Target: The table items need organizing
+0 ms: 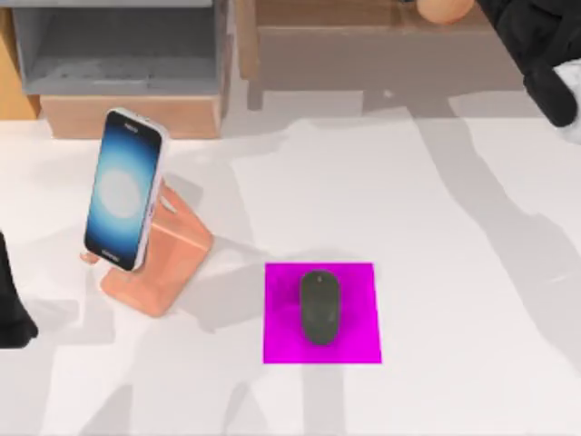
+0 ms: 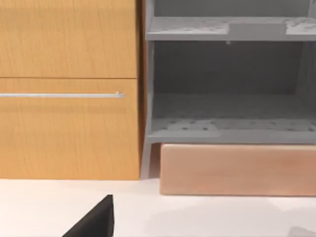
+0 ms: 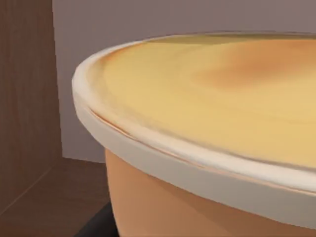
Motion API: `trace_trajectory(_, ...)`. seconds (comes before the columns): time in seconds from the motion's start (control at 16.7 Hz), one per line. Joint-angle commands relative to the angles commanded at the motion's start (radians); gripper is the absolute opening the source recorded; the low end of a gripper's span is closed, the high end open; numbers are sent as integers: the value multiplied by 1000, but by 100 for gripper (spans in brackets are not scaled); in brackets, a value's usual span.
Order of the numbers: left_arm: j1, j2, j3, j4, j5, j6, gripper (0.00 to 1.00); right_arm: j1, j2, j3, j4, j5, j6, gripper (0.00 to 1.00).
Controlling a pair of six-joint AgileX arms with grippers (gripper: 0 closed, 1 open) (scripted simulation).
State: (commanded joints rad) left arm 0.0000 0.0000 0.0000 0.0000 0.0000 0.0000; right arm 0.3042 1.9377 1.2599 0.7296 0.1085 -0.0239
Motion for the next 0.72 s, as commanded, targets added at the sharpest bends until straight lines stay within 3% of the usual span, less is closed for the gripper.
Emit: trace_trajectory(0.72,0,0,0,0,0,0,100,-387,33,89,-78,-226,7,0)
